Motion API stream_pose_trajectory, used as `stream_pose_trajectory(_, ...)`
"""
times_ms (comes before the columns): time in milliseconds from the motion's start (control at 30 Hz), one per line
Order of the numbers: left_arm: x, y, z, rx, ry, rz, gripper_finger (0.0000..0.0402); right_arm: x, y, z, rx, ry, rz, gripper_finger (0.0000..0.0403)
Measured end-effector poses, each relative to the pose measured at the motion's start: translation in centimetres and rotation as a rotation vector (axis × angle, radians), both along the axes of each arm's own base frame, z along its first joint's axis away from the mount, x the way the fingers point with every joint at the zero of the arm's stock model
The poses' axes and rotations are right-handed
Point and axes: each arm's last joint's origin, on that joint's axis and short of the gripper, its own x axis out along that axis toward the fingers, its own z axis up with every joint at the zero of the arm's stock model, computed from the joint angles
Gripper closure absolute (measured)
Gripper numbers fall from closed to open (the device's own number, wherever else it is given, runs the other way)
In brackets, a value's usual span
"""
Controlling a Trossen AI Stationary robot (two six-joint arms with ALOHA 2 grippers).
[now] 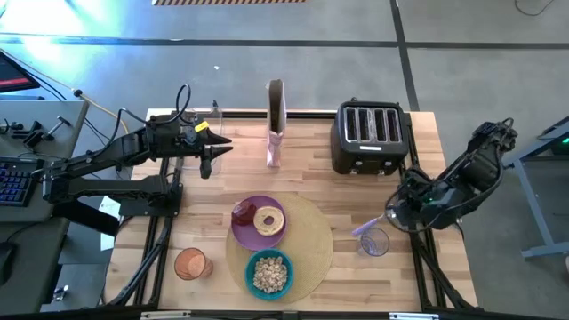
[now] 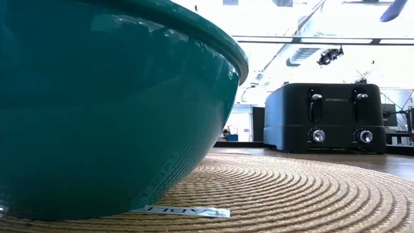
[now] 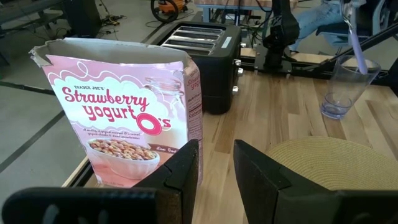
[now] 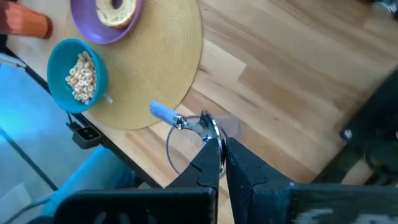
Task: Arrange a breakfast setting
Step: Put the purple spoon on the brown placemat to the left of the blue bowl
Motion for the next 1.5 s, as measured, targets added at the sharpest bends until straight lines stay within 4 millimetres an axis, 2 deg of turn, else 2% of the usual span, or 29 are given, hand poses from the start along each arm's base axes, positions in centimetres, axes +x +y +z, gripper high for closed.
stream_pose_trajectory(400,0.0,0.0,0.0,0.000,0.000,0.000,0.0312,6.2,1.0,-1.1,-0.057,-0.053,0.169,0.0403)
stream_pose_trajectory(833,0.0,0.0,0.0,0.000,0.000,0.000,0.0312,13.2,-0.6,-3.2,0.005,-0.077,0.417,0.0403)
stream_pose_trajectory(1200,0.0,0.0,0.0,0.000,0.000,0.000,0.0312,18.0,-2.0,-6.2,0.079,-0.086,0.649,0.0403)
stream_pose_trajectory(1500,0.0,0.0,0.0,0.000,0.000,0.000,0.0312,21.0,-1.7,-8.5,0.111,-0.128,0.748,0.0403)
